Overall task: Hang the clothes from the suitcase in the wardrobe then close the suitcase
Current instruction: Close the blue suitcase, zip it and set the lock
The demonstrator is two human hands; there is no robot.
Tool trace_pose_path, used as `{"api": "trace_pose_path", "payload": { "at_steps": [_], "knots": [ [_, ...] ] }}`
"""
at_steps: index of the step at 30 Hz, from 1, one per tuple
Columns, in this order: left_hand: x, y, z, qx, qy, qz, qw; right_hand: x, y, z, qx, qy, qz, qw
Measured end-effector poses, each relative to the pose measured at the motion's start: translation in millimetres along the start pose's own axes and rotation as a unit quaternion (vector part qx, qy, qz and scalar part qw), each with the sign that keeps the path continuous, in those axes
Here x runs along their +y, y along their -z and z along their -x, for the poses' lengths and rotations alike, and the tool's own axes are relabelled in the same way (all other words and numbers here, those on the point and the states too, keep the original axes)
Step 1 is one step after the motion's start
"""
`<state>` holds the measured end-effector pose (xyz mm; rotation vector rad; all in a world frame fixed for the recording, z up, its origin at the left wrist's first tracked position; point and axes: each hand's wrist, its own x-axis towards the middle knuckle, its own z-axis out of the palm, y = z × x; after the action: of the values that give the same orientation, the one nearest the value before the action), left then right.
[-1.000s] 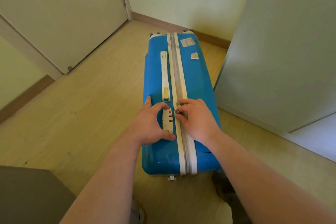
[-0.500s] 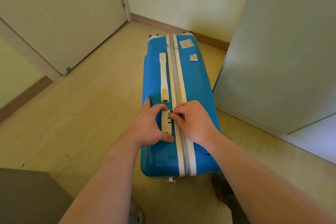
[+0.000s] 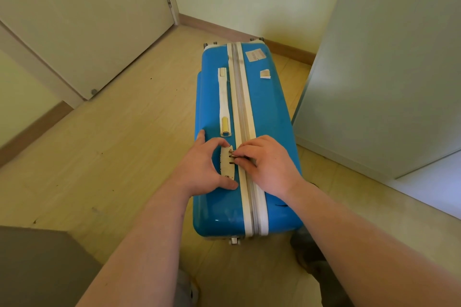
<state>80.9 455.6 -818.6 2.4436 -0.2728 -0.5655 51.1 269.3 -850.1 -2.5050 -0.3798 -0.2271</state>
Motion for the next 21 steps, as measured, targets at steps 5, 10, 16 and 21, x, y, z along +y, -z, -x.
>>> {"api": "trace_pose_path", "payload": {
  "at_steps": [5,10,16,21],
  "knots": [
    [-0.8,0.1,0.5,-0.001,0.001,0.002,1.0,-0.4,1.5,1.5,-0.014,-0.017,-0.015,1.0],
    [-0.5,0.3,0.3,-0.001,0.001,0.001,1.0,-0.1,4.5,0.8,-0.031,-0.029,-0.037,0.998],
    [-0.8,-1.0,-0.4,0.0,0.003,0.003,1.0,0.9,8.1,1.7,-0.03,-0.016,-0.036,0.999],
    [-0.5,-0.6,-0.9,0.0,0.004,-0.003,1.0,1.9,5.9,1.1,-0.018,-0.016,-0.037,0.999]
  ]
}}
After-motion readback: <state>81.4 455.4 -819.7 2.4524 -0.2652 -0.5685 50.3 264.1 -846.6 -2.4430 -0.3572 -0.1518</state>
